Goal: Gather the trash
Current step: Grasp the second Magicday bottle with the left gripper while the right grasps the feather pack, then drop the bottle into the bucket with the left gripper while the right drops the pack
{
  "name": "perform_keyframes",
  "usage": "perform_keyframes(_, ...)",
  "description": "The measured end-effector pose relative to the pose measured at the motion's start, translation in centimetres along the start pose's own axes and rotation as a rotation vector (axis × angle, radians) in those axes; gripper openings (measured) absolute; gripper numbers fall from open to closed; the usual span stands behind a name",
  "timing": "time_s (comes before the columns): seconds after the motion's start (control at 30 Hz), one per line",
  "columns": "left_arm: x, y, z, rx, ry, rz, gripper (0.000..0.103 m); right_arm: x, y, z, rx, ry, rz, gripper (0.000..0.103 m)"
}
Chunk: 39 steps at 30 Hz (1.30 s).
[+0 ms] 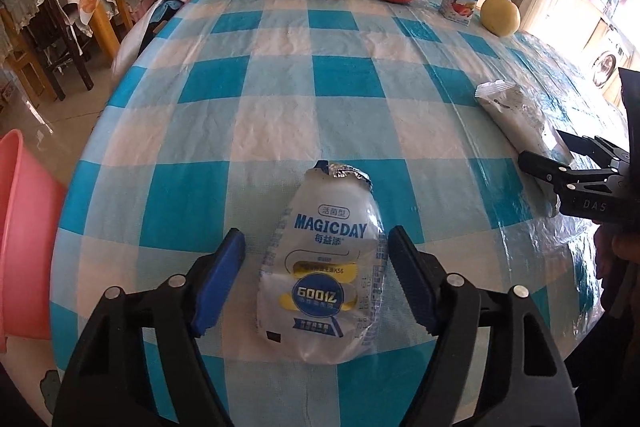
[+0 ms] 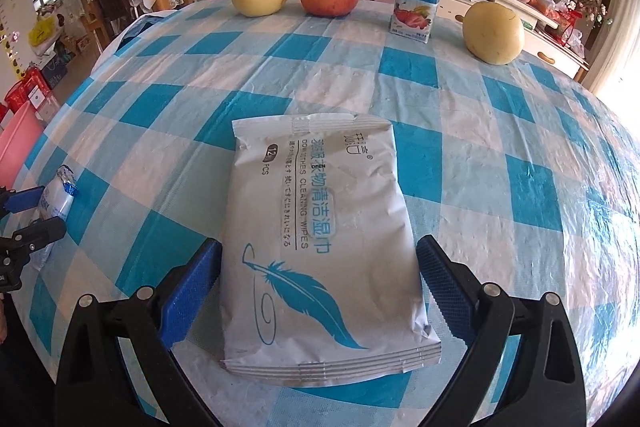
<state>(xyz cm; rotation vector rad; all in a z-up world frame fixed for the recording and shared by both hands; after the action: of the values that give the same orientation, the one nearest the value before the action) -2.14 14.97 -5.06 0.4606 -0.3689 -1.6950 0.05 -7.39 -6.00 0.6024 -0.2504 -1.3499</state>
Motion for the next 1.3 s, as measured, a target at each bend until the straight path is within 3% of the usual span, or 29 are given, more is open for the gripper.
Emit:
perform_keyframes(0.13, -0.3, 0.1, 0.1, 0.009, -0.003, 0.013, 0.06, -0.1, 0.0, -0.1, 0.001, -0.011, 0.017, 0.096)
perform_keyframes(0.27, -0.3, 0.1, 0.2, 0.012, -0.006, 0.018, 0.06, -0.2, 0.1, -0.2, 0.007, -0.01, 0.015, 0.096)
perform_keyframes(0.37, -0.2, 0.1, 0.2, 0.015, -0.013, 0.018, 0.06, -0.3, 0.3, 0.0, 0.022, -0.008, 0.016, 0.086)
perform_keyframes(0.63, -1.4, 0.5, 1.0, 0.051, -0.037, 0.068, 0.06, -0.4, 0.4, 0.2, 0.036, -0.009, 0.007, 0.078)
perform_keyframes(1.13, -6.0, 1.9, 4.0, 0.192, -0.047, 0.212, 0.06, -2.9, 1.6, 2.2, 0.117, 0.029, -0.029, 0.076)
perform_keyframes(1.3, -8.0, 2.2, 5.4, 0.245, -0.066, 0.278, 0.06, -5.0, 2.3, 3.8, 0.164, 0.082, -0.034, 0.076)
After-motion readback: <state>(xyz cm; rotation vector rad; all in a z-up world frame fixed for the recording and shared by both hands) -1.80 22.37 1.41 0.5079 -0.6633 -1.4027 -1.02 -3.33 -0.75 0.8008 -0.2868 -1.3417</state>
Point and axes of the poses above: each gripper's, at about its wrist camera, not at the fingertips, and z roughly against the way its jaws point, x to its right, y to its top, the point moved 8 cm from there along -z, roughly the way its jaws point, and after that the axes turned 10 degrees about y, right-handed, at the moved point
